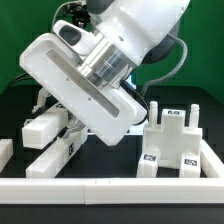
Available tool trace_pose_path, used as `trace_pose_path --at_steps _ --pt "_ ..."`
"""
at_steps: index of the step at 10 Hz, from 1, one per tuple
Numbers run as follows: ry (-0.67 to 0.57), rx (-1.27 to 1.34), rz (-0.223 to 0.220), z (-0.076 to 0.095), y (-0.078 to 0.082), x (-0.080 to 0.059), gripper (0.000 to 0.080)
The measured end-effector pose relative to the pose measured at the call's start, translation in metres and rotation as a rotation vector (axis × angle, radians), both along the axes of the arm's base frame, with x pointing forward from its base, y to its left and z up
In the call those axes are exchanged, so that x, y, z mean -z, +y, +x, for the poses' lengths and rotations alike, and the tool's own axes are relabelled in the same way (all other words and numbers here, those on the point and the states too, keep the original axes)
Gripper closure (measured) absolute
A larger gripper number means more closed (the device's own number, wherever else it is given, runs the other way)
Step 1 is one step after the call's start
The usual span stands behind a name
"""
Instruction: Assemble chair
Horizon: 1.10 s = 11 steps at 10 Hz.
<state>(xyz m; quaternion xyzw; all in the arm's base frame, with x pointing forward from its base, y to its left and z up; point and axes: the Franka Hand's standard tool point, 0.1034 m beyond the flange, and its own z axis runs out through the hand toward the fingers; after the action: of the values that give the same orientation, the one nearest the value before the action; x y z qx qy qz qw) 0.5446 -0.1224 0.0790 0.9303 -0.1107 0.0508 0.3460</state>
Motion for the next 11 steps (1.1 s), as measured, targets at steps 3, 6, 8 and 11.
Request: trace_pose_path --at_steps 3,6,8,11 --pt "0.005 -0.008 -0.014 -0.001 -0.004 -0.002 0.0402" --pt "0.041 -0.006 -0.019 -0.007 -0.027 -0.003 0.0402" --pt "0.063 -0.015 -0.018 -0.007 -0.043 -0.005 0.0402" --pt "0.052 0.005 -0.04 -0.004 -0.041 -0.002 0.0402"
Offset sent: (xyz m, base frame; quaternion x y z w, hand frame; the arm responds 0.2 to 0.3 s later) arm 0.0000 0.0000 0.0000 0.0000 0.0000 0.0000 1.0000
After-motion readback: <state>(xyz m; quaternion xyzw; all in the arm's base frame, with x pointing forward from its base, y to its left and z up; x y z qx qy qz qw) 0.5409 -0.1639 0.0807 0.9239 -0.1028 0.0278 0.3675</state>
